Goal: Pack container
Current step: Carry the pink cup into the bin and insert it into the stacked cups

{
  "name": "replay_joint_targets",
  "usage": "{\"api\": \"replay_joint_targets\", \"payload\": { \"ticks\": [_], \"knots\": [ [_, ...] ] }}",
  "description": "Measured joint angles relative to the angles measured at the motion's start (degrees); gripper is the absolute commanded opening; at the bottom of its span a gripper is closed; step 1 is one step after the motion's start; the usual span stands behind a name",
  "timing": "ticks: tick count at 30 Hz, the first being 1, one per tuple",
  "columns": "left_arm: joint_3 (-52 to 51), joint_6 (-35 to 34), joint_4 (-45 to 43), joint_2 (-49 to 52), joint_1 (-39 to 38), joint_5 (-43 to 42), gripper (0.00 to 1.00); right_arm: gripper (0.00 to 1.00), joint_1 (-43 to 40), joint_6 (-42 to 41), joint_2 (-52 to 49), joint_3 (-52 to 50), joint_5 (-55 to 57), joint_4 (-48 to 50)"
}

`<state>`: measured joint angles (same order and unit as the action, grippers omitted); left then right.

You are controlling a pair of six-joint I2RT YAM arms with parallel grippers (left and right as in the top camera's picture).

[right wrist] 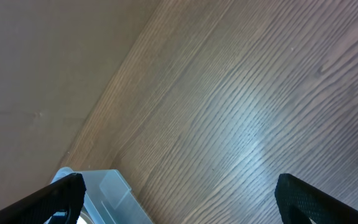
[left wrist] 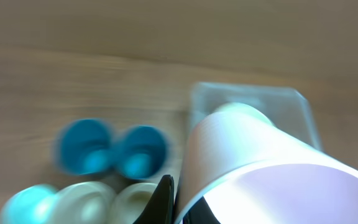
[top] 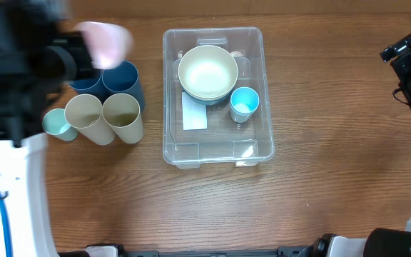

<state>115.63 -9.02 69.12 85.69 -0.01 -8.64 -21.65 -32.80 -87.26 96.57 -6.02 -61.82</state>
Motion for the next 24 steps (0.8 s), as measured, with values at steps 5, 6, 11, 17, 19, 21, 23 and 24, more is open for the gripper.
{"api": "replay_joint_targets", "payload": {
  "ticks": [5, 6, 11, 17, 19, 21, 23, 24],
  "knots": [
    [-0.96, 3.21, -2.71, 7.63, -18.03, 1.7, 0.04, 1.0, 0.0, -0.02, 0.0, 0.0, 0.02, 0.0],
    [-1.11, 4.09, -2.93, 9.79, -20.17, 1.81, 0.04, 1.0, 0.0, 0.0, 0.0, 0.0, 0.0, 0.02],
    [-1.81, 10.51, -6.58, 21.38, -28.28, 1.79, 0.04, 1.0, 0.0, -0.04, 0.0, 0.0, 0.02, 0.04],
    [-1.9, 14.14, -11.69, 29.83, -34.01, 3.32, 0.04, 1.0, -0.02, -0.02, 0.0, 0.0, 0.02, 0.02],
    [-1.9, 14.19, -13.27, 31.93, -34.51, 3.45, 0.04, 1.0, -0.02, -0.02, 0.0, 0.0, 0.02, 0.02],
    [-1.9, 14.16, -13.97, 33.31, -34.49, 3.58, 0.05, 1.0, 0.0, -0.02, 0.0, 0.02, 0.02, 0.02],
    [-1.9, 14.14, -14.01, 34.1, -34.4, 3.89, 0.24, 1.0, 0.0, -0.02, 0.0, 0.0, 0.02, 0.0],
    [-1.9, 14.19, -13.92, 34.14, -34.4, 4.0, 0.44, 1.0, 0.0, -0.04, 0.0, 0.0, 0.0, -0.02]
  ]
}}
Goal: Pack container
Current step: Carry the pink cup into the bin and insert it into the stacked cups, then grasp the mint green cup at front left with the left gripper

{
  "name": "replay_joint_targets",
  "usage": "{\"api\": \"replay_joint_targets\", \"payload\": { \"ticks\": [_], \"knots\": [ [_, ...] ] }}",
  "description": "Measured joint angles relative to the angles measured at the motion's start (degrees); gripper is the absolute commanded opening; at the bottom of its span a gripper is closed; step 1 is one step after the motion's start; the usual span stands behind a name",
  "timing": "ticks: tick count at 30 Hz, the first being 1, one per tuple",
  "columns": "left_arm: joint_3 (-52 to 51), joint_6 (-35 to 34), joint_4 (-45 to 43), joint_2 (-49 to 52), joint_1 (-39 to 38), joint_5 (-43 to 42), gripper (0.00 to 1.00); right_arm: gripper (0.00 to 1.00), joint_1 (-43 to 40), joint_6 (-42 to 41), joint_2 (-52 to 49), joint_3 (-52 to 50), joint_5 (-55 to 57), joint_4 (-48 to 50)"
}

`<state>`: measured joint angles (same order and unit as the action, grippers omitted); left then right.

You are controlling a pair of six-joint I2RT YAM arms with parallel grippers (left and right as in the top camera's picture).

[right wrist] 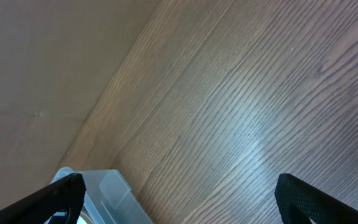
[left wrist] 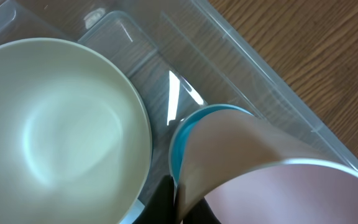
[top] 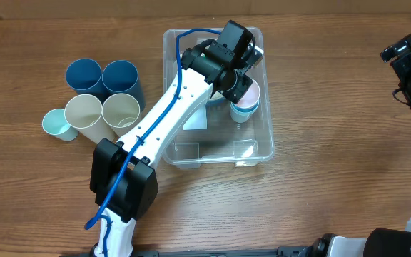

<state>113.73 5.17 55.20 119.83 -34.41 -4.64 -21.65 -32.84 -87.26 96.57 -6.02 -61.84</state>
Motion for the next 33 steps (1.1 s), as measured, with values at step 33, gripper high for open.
{"api": "replay_joint_targets", "payload": {
  "ticks": [33],
  "knots": [
    [1.95, -22.32, 36.26, -26.34, 66.38, 8.35, 0.86, 1.0, 0.0, 0.0, 0.0, 0.0, 0.0, 0.07]
  ]
}}
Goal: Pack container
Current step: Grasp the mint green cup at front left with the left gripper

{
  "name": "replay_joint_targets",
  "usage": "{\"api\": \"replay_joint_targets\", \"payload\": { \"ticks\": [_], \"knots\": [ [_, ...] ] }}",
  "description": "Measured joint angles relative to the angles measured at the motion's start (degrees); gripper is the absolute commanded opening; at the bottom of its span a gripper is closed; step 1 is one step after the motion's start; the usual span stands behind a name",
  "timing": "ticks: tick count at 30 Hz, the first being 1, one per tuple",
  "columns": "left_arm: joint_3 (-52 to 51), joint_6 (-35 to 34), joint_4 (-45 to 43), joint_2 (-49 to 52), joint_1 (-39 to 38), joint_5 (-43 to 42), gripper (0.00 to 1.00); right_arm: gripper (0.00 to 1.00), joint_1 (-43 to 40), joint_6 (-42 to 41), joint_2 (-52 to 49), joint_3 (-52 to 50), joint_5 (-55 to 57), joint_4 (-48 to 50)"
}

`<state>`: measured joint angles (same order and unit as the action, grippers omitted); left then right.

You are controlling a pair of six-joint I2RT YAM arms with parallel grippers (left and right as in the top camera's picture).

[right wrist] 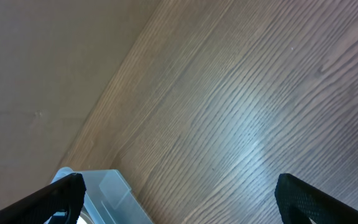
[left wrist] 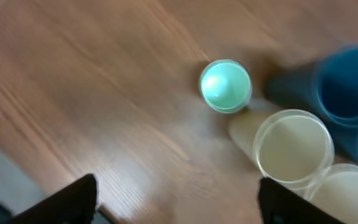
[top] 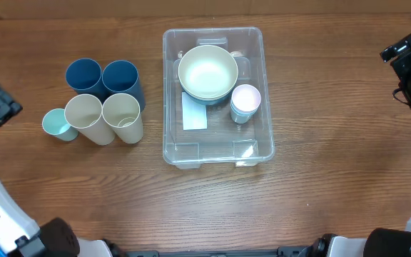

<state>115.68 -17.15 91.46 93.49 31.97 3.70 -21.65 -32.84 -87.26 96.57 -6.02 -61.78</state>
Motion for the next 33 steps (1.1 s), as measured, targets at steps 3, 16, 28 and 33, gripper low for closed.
{"api": "replay_joint_targets", "payload": {
  "ticks": [3, 16, 28, 33],
  "knots": [
    [-13.27, -1.42, -9.75, 0.2, 3.3, -1.11, 0.88, 1.0, -0.02, 0.02, 0.0, 0.0, 0.02, -0.04],
    [-35.63, -0.13, -34.99, 3.89, 2.45, -9.57, 0.67, 1.0, 0.0, 0.0, 0.0, 0.0, 0.02, -0.02],
    [-37.83, -0.48, -37.46, 16.72, 1.42, -10.49, 0.14, 1.0, -0.02, 0.0, 0.0, 0.0, 0.02, -0.04],
    [-37.83, -1.44, -38.36, 16.76, 1.42, -11.41, 0.04, 1.0, 0.0, 0.02, 0.0, 0.0, 0.02, 0.0]
  ]
}}
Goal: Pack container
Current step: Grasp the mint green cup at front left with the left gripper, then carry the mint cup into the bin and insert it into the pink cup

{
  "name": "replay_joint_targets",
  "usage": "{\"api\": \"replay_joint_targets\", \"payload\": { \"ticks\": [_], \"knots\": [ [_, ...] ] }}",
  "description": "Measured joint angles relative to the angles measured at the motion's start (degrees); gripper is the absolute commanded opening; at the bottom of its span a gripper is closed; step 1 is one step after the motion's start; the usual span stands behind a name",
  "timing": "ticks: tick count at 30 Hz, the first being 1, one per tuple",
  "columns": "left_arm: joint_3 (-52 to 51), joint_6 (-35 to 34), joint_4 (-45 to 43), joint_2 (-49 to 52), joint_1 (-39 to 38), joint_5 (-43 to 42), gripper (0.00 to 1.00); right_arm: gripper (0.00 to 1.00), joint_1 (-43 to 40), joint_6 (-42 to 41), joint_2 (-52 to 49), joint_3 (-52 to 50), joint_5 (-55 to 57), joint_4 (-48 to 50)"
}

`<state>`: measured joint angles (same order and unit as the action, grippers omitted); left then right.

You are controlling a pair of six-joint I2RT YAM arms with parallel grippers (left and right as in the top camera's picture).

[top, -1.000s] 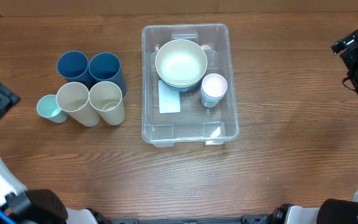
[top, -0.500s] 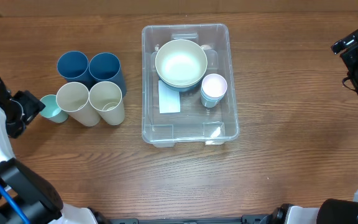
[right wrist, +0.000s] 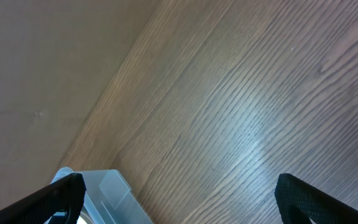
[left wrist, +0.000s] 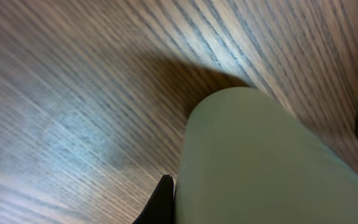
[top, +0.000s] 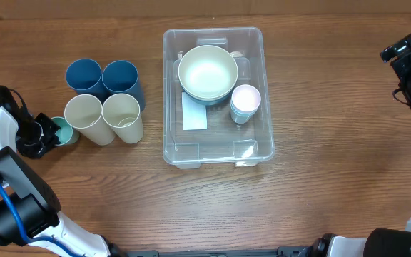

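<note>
The clear plastic bin [top: 212, 155] sits mid-table. Inside it are a cream bowl [top: 207, 71], a white card [top: 194, 114] and a pink cup [top: 246, 98] nested in a light-blue one. My left gripper [top: 43, 134] is low at the table's left, shut on the small mint cup [top: 63, 131]. In the left wrist view the mint cup's side [left wrist: 260, 162] fills the frame, with one black finger [left wrist: 165, 200] pressed against it; the other finger is hidden. My right gripper [right wrist: 179, 186] hangs open and empty at the far right.
Two dark-blue cups [top: 84, 73] [top: 120, 76] and two cream cups [top: 84, 114] [top: 122, 113] stand bunched together right of the mint cup, touching it or nearly so. A corner of the bin [right wrist: 107, 190] shows in the right wrist view.
My left gripper was open and high over the table left of the cups. Now it is down at the small mint cup, shut on its side. The right arm has not moved.
My left gripper first held a pink cup above the cup group. Then it had that cup over the light-blue cup in the bin. After that the pink cup sat nested there and the gripper was open at the far left. Now it grips the mint cup.
</note>
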<state>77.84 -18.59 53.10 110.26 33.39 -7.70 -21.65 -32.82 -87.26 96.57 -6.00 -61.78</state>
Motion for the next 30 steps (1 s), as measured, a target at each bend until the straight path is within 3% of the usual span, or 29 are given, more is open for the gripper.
{"api": "replay_joint_targets", "payload": {
  "ticks": [8, 15, 17, 21, 27, 30],
  "knots": [
    [1.09, -2.6, 6.6, -5.2, 2.16, 4.07, 0.04, 1.0, -0.02, -0.02, 0.0, 0.0, 0.0, -0.04],
    [18.91, -2.16, 19.58, -22.1, -2.01, 4.15, 0.04, 1.0, 0.0, 0.0, 0.0, 0.0, 0.0, -0.04],
    [22.97, -0.09, 19.85, -28.06, -7.85, 3.04, 0.04, 1.0, 0.0, -0.02, 0.0, 0.0, -0.02, -0.02],
    [24.59, 7.98, 15.04, -34.99, -28.89, 0.5, 0.04, 1.0, 0.0, 0.0, 0.0, 0.0, -0.02, -0.04],
    [24.61, 20.98, 5.7, -24.15, -56.83, -0.48, 0.04, 1.0, -0.02, 0.0, 0.0, 0.0, -0.02, -0.04],
    [24.52, 24.9, 1.95, -15.93, -64.11, -0.07, 0.04, 1.0, 0.0, 0.0, 0.0, 0.0, 0.0, -0.02]
  ]
}}
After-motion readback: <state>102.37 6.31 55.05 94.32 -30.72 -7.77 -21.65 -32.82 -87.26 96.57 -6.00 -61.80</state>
